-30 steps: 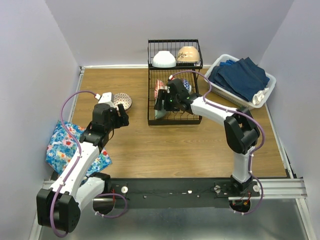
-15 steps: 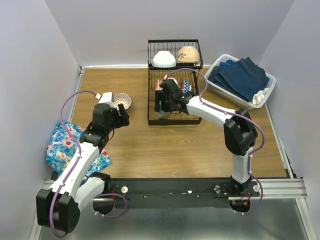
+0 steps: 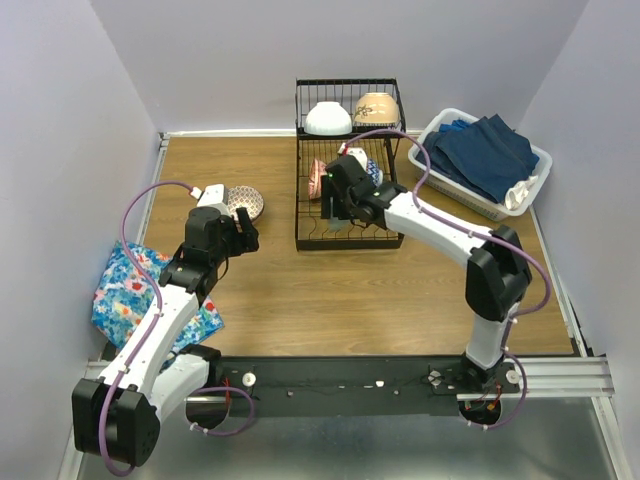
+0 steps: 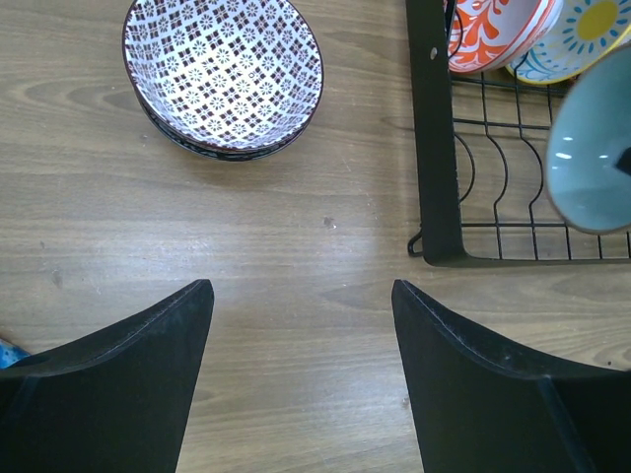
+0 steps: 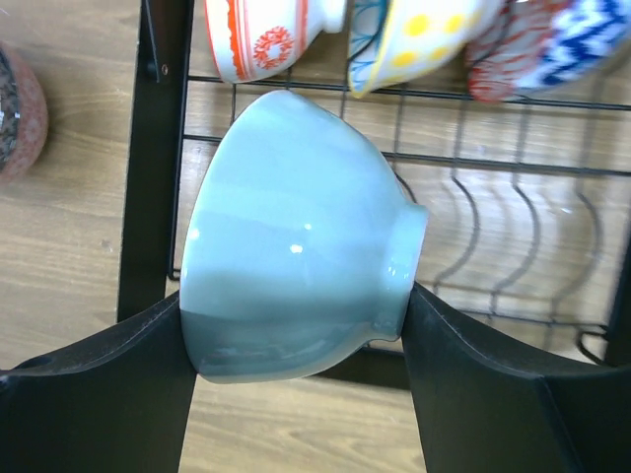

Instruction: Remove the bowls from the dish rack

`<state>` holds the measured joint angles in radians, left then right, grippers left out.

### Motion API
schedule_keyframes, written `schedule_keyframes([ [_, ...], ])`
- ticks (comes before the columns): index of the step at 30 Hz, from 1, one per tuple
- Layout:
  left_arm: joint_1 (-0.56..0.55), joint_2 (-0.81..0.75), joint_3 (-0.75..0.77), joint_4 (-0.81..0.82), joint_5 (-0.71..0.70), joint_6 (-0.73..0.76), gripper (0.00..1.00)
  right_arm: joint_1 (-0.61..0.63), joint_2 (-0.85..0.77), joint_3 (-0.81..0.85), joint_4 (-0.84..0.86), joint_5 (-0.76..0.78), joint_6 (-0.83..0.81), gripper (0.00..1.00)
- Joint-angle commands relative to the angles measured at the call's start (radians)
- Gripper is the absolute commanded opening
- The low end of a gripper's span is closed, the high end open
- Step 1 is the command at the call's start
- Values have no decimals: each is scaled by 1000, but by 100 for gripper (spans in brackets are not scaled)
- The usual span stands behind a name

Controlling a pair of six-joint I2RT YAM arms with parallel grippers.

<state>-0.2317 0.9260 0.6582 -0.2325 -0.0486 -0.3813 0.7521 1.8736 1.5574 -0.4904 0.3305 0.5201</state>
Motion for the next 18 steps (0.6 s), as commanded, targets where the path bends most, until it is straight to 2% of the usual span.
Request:
schedule_keyframes([
  [1,-11,8,-8,27,36,-5,82,6,-125,-51,39,68,1,22],
  [4,-12,16,-9,39,76,-13,82,6,-185,-108,91,16,18,22],
  [11,-12,42,12,64,179,-67,82,4,-343,-275,330,-166,80,22],
  [18,-15,56,14,166,305,-232,82,6,-442,-410,521,-307,139,22],
])
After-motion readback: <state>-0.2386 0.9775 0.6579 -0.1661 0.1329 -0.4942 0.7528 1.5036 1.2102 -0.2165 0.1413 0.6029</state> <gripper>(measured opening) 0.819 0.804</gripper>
